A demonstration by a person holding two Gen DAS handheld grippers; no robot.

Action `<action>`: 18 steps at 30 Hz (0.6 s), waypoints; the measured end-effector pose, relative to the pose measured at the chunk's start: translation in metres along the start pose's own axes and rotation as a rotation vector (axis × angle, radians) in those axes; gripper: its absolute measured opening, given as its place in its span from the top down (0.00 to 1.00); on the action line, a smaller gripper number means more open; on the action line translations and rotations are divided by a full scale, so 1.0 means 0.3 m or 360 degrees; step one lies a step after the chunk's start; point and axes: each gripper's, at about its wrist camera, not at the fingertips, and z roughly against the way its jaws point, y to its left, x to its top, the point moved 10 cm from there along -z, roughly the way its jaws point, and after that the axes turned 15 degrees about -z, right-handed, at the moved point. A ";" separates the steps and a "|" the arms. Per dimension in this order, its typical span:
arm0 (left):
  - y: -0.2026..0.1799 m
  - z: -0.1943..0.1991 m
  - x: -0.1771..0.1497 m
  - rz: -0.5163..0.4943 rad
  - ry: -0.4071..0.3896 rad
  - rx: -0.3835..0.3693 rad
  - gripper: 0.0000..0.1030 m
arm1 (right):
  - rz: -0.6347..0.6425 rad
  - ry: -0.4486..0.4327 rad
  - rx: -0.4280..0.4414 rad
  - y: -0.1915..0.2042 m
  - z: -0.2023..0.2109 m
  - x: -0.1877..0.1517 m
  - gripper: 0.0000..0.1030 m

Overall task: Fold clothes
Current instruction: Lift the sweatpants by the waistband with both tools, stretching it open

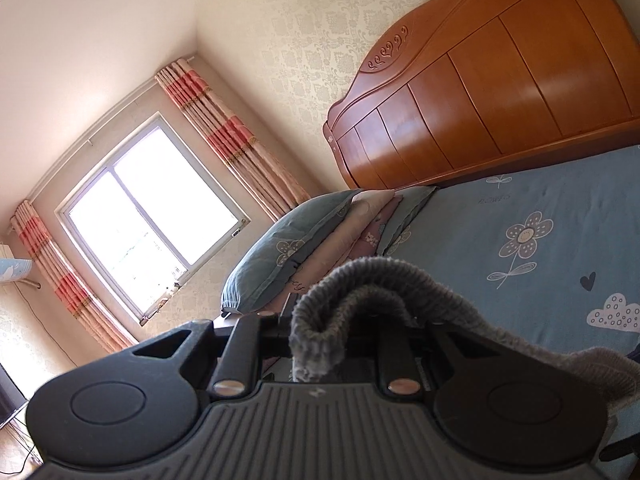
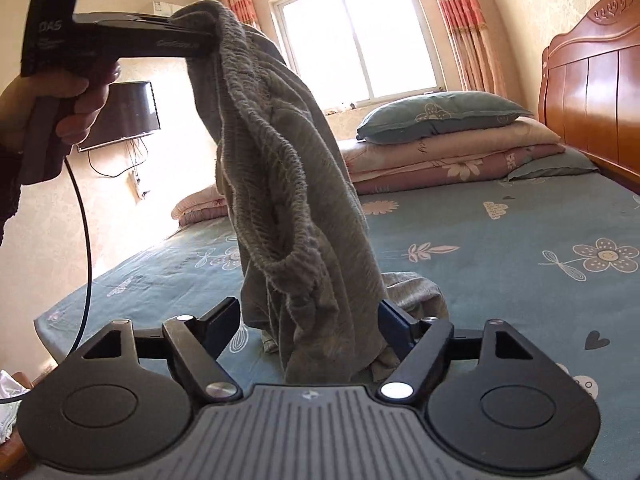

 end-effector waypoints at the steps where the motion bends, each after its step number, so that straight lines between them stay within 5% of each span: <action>1: -0.005 -0.006 0.018 -0.0010 -0.0002 0.0000 0.81 | 0.0021 -0.0047 -0.0009 0.011 0.009 -0.004 0.18; 7: -0.042 -0.003 0.085 -0.0033 -0.0042 -0.0014 0.81 | 0.0252 -0.0381 -0.0376 0.025 -0.055 0.059 0.18; 9: -0.048 0.005 0.086 -0.0028 -0.0050 -0.0021 0.81 | 0.0209 -0.0338 -0.0412 -0.005 -0.100 0.065 0.18; 11: -0.048 0.010 0.068 -0.0030 -0.0041 -0.0025 0.81 | 0.0181 -0.0284 -0.0444 -0.031 -0.130 0.063 0.34; 13: -0.046 0.013 0.041 -0.0032 -0.0028 -0.0026 0.81 | 0.0168 -0.0217 -0.0473 -0.053 -0.145 0.054 0.70; 18: -0.035 -0.015 -0.111 0.0042 0.0075 -0.0039 0.80 | 0.0274 -0.0132 -0.0445 -0.035 -0.069 0.062 0.80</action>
